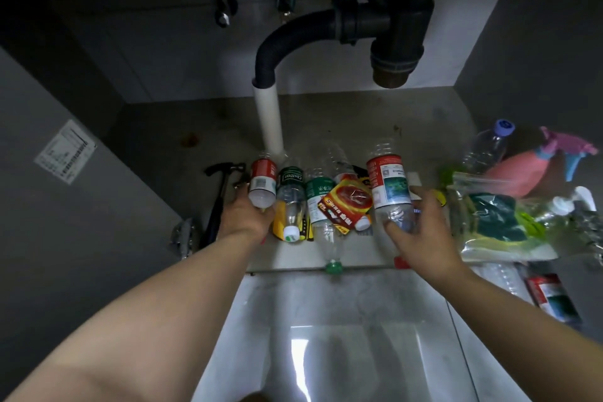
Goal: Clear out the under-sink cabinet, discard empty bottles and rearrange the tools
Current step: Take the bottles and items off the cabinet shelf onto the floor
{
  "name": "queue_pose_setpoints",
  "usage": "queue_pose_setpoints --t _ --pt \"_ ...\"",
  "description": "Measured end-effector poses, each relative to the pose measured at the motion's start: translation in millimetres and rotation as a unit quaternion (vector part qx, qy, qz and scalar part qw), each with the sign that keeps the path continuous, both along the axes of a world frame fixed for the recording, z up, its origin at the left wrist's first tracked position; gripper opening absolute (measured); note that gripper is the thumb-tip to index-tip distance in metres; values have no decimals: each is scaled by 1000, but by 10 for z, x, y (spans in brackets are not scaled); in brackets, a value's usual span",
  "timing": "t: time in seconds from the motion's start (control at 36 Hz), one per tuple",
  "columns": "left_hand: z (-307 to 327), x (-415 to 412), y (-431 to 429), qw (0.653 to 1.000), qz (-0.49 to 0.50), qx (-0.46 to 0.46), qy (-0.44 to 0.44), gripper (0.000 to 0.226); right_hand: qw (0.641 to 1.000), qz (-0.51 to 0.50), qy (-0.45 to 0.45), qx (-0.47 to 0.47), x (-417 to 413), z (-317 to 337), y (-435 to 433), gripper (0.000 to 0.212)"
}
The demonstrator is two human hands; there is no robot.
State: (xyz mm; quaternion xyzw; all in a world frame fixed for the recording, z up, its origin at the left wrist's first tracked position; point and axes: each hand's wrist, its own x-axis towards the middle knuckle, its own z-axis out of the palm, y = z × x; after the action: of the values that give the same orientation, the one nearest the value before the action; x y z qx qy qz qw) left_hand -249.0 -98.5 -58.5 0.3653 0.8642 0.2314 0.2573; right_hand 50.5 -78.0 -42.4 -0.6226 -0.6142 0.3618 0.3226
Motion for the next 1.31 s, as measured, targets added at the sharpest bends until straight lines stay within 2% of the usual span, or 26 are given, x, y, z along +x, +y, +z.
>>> queue_pose_setpoints --t 0.11,0.28,0.33,0.44,0.56,0.61,0.69,0.78,0.86,0.97,1.06,1.14,1.22,1.31 --pt "52 47 48 1000 7 -11 25 48 998 29 39 -45 40 47 -14 73" --pt "264 42 29 996 15 8 82 48 995 59 30 -73 281 122 -69 69" --pt "395 77 -6 997 -7 33 71 50 992 75 23 -94 386 186 -105 66" --pt "700 353 -100 993 -84 70 -47 44 980 111 15 -163 625 360 -237 62" --pt "903 940 -278 963 -173 80 -192 46 955 137 -21 -262 967 533 -455 54" --pt "901 1279 -418 945 -204 43 -253 50 927 175 -75 -323 1157 588 -595 59" --pt "810 1754 -665 904 -243 -62 -347 53 875 212 -146 -409 1466 590 -786 72" --pt "627 2147 -922 867 -278 -150 -385 51 843 213 -195 -454 1788 527 -913 79" --pt "391 2461 -1184 859 -283 -199 -378 51 845 189 -235 -442 2097 397 -1001 78" --pt "82 2742 -1414 870 -246 -211 -372 42 858 192 -325 -347 2383 112 -1067 77" --pt "-149 2863 -1445 880 -212 -204 -372 44 883 180 -313 -299 2445 -155 -1104 80" --pt "-397 2934 -1383 884 -181 -195 -384 43 903 170 -300 -258 2392 -420 -1125 73" --pt "-592 3016 -1295 888 -166 -182 -387 47 907 161 -340 -189 2329 -669 -1086 64" --pt "-829 3126 -1167 903 -164 -155 -365 57 913 149 -344 -162 2295 -877 -1029 62"
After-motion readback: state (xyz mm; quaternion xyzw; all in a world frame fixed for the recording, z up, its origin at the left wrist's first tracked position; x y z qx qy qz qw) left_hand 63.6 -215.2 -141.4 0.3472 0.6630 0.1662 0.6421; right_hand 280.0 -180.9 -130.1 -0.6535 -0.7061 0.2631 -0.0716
